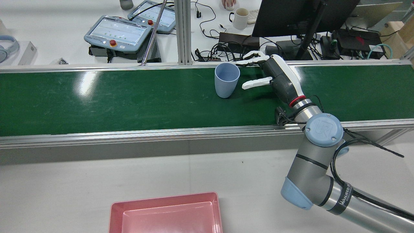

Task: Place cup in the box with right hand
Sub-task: 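Open the right hand beside the cup and track it along the belt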

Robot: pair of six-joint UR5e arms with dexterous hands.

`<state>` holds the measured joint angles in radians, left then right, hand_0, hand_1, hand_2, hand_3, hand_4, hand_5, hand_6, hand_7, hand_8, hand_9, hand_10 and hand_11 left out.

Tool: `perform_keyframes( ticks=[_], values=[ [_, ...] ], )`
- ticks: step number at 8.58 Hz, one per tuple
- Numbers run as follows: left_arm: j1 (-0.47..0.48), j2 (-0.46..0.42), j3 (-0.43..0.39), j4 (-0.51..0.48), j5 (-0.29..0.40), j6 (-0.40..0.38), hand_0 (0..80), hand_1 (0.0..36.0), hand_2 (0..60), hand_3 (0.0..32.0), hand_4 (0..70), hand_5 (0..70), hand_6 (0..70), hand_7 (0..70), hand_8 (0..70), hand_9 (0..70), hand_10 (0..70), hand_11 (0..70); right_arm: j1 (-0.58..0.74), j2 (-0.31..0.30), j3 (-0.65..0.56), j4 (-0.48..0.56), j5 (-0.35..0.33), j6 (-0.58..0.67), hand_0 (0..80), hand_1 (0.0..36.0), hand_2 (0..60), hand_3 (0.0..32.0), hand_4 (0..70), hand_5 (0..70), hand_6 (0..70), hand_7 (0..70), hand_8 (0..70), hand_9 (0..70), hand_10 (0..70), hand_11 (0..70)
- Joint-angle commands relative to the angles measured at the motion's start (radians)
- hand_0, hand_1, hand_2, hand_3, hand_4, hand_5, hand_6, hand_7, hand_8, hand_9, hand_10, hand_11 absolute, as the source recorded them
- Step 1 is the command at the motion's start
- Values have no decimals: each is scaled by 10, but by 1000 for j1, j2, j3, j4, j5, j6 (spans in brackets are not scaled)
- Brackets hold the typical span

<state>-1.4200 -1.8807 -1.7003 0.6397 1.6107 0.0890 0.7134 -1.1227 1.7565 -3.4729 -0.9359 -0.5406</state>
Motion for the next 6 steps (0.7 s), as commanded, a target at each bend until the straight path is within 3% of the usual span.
perform_keyframes(
  ticks=[1,2,6],
  values=[
    [1,0,1,0,0,0,0,0,0,0,0,0,0,0,0,0,0,0,0,3,0,0,0,-10,465,59,0,138,435,12,63,454,110,211,3,0],
    [1,0,-1,0,0,0,0,0,0,0,0,0,0,0,0,0,0,0,0,9,0,0,-1,-21,476,76,0,136,426,18,66,459,115,216,3,2],
    [-1,0,1,0,0,0,0,0,0,0,0,0,0,0,0,0,0,0,-2,17,0,0,-1,-39,480,81,0,134,429,20,67,461,116,217,7,9]
  ],
)
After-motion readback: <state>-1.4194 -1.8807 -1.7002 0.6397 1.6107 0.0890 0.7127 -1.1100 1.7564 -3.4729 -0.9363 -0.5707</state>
